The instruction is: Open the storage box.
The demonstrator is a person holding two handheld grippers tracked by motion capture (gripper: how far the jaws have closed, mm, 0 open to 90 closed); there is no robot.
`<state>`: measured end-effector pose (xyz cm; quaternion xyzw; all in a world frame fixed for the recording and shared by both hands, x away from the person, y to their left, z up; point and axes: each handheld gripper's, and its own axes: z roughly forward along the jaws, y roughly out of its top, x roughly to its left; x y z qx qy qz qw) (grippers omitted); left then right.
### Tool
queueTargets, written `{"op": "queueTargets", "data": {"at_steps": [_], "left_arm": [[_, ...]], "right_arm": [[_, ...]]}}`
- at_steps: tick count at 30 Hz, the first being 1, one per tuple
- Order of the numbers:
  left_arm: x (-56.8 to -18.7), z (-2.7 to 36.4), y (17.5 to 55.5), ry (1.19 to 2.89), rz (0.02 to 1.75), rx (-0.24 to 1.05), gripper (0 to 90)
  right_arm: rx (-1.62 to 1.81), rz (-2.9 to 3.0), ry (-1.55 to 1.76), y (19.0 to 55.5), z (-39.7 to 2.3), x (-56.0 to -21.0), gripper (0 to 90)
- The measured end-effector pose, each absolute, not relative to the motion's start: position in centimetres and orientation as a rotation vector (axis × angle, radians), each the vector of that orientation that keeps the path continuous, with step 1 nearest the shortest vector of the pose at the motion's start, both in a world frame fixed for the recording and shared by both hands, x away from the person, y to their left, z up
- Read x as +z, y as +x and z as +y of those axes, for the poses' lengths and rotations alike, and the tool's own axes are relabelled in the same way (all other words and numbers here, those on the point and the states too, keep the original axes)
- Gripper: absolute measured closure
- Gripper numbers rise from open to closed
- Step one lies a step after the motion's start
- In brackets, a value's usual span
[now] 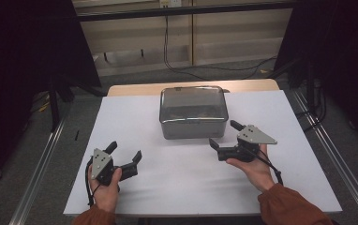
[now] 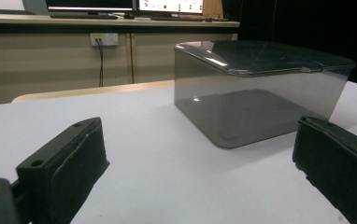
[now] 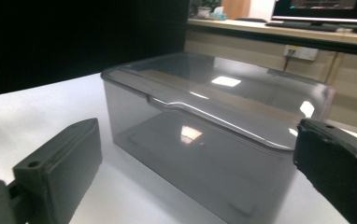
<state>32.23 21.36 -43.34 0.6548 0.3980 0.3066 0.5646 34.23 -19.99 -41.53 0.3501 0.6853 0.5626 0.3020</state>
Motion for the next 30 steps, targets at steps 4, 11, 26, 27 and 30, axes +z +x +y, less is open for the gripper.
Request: {"op": "queueTargets", "data": {"at_steps": [4,11,26,27,30], "left_arm": [[-43.4,21.6,32.3,1.541,0.944,0.715,2.7],[-43.4,21.6,32.3,1.543,0.942,0.716,2.7],[-43.4,21.6,32.2,1.54,0.946,0.725,2.1],[-43.4,21.6,32.3,1.541,0.946,0.721,2.1],[-43.4,21.6,32.3,1.542,0.946,0.72,2.1]], "right_arm": [[1.491,1.846,0.896,34.8,-19.1,-40.7,2.5],[1.449,1.856,0.83,35.6,-18.0,-40.1,4.4],[1.222,1.888,0.558,36.3,-14.7,-39.7,7.8],[1.203,1.888,0.539,36.3,-14.5,-39.7,8.1],[1.161,1.886,0.5,36.3,-13.9,-39.9,8.7]]}}
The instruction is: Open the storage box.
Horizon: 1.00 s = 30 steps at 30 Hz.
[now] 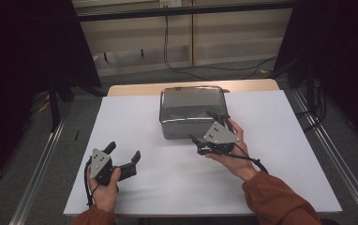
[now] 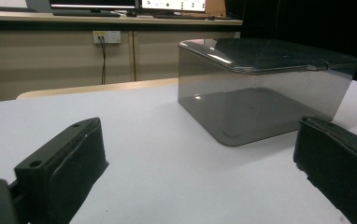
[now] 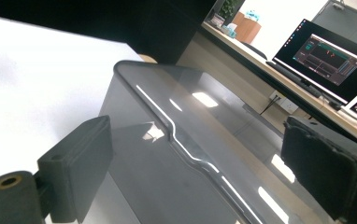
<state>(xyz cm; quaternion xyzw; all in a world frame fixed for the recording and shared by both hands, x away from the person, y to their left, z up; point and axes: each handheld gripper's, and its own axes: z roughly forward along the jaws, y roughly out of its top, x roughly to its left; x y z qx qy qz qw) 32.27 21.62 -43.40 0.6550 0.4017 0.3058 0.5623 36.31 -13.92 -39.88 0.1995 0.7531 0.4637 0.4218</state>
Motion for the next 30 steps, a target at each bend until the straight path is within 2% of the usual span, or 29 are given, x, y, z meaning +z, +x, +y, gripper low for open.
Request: {"op": "queueTargets", "data": {"at_steps": [10,18,30], "left_arm": [[-43.4,21.7,32.3,1.549,0.945,0.723,2.1],[-43.4,21.7,32.2,1.552,0.943,0.713,2.2],[-43.5,21.8,32.3,1.568,0.949,0.719,2.1]], "right_arm": [[0.98,1.9,0.329,36.3,-12.4,-40.5,12.1],[0.794,1.857,0.195,36.5,-11.8,-40.7,18.7],[0.617,1.861,0.062,36.8,-11.2,-41.8,37.7]]}}
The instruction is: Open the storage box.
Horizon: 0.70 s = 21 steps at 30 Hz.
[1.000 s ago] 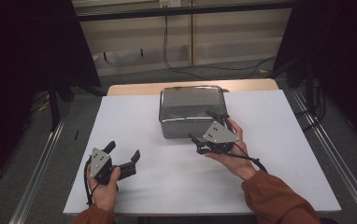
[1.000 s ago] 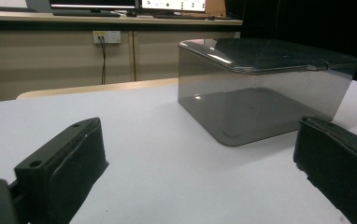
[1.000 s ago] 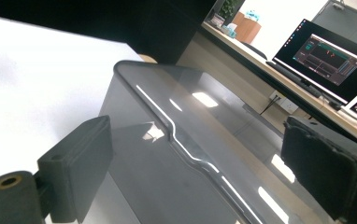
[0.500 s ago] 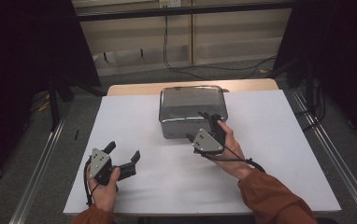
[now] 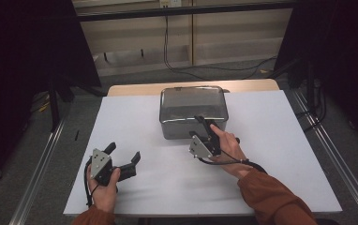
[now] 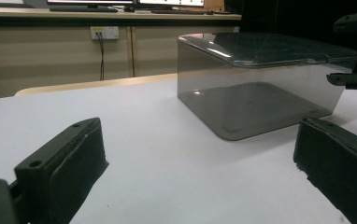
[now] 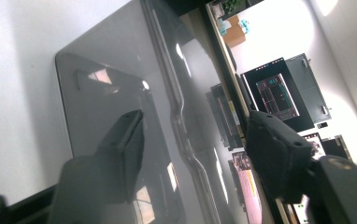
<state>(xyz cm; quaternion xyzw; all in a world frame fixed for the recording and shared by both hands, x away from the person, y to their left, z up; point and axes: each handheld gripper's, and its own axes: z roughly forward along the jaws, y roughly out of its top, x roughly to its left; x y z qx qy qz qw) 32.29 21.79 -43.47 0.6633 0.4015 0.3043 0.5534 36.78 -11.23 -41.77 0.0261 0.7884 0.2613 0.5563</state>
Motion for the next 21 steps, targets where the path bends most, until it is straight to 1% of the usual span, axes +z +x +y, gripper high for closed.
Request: {"op": "queueTargets", "data": {"at_steps": [2,5,7,10,11,12,13,15,16,17,18,21], "left_arm": [[-43.48,21.81,32.3,1.567,0.951,0.717,2.2],[-43.48,21.8,32.31,1.569,0.95,0.721,2.0],[-43.48,21.83,32.33,1.576,0.948,0.722,2.1],[-43.5,21.81,32.35,1.579,0.947,0.719,2.0],[-43.5,21.79,32.33,1.583,0.942,0.723,2.1],[-43.5,21.79,32.33,1.583,0.942,0.723,2.1],[-43.5,21.8,32.35,1.584,0.942,0.724,2.1],[-43.52,21.8,32.37,1.586,0.944,0.723,2.1],[-43.52,21.8,32.37,1.586,0.944,0.723,2.1],[-43.52,21.83,32.37,1.587,0.945,0.721,2.1],[-43.52,21.83,32.37,1.587,0.945,0.721,2.1],[-43.52,21.88,32.38,1.586,0.949,0.725,2.1]], "right_arm": [[0.593,1.86,0.042,36.82,-11.19,-41.92,42.6],[0.56,1.854,0.017,36.83,-11.12,-42.02,44.1],[0.52,1.841,-0.002,36.86,-11.04,-42.1,49.3],[0.493,1.833,-0.009,36.87,-10.97,-42.22,51.9],[0.466,1.829,-0.031,36.98,-10.91,-42.27,54.4],[0.466,1.829,-0.031,36.98,-10.91,-42.27,54.4],[0.437,1.82,-0.05,37.02,-10.82,-42.41,58.3],[0.424,1.82,-0.064,37.11,-10.75,-42.5,61.1],[0.424,1.82,-0.064,37.11,-10.75,-42.5,61.1],[0.408,1.819,-0.068,37.14,-10.69,-42.65,64.1],[0.408,1.819,-0.068,37.14,-10.69,-42.65,64.1],[0.401,1.806,-0.075,37.24,-10.68,-42.68,68.9]]}}
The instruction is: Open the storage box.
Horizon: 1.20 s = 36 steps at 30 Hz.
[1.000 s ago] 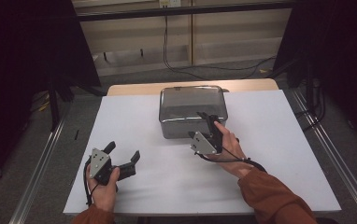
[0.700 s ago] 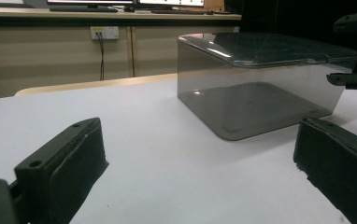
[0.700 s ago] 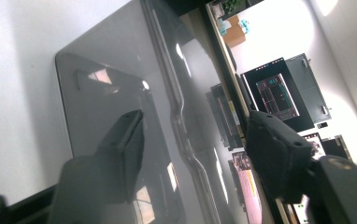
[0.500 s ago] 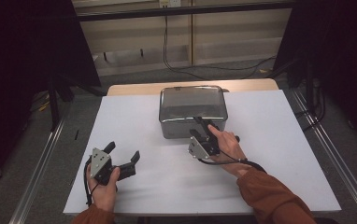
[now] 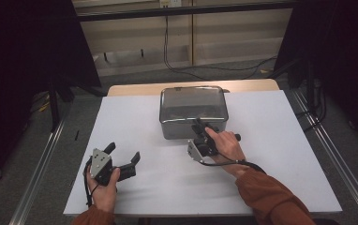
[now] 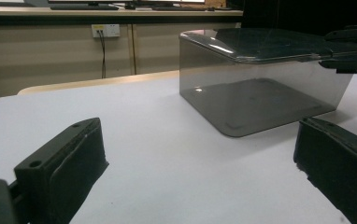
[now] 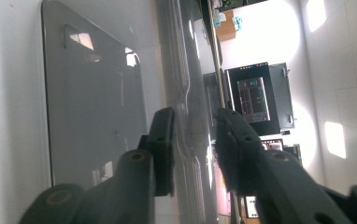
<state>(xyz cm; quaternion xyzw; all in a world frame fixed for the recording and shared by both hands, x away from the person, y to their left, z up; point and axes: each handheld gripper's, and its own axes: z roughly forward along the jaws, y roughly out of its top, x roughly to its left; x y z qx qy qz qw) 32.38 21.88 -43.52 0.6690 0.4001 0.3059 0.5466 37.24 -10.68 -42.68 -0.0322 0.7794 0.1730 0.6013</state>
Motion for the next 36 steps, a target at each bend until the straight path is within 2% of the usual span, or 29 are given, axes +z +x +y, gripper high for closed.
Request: {"op": "queueTargets", "data": {"at_steps": [9,23,30,36], "left_arm": [[-43.55,21.87,32.4,1.591,0.949,0.72,2.1],[-43.49,21.91,32.61,1.577,0.938,0.717,2.1],[-43.42,21.88,32.66,1.565,0.921,0.699,6.4],[-43.18,21.5,32.7,1.574,0.884,0.669,6.5]], "right_arm": [[0.384,1.811,-0.091,37.21,-10.46,-42.85,77.6],[0.381,1.813,-0.089,37.17,-10.46,-42.72,78.5],[0.39,1.811,-0.078,37.16,-10.57,-42.51,78.6],[0.399,1.809,-0.073,37.18,-10.63,-42.4,78.6]]}}
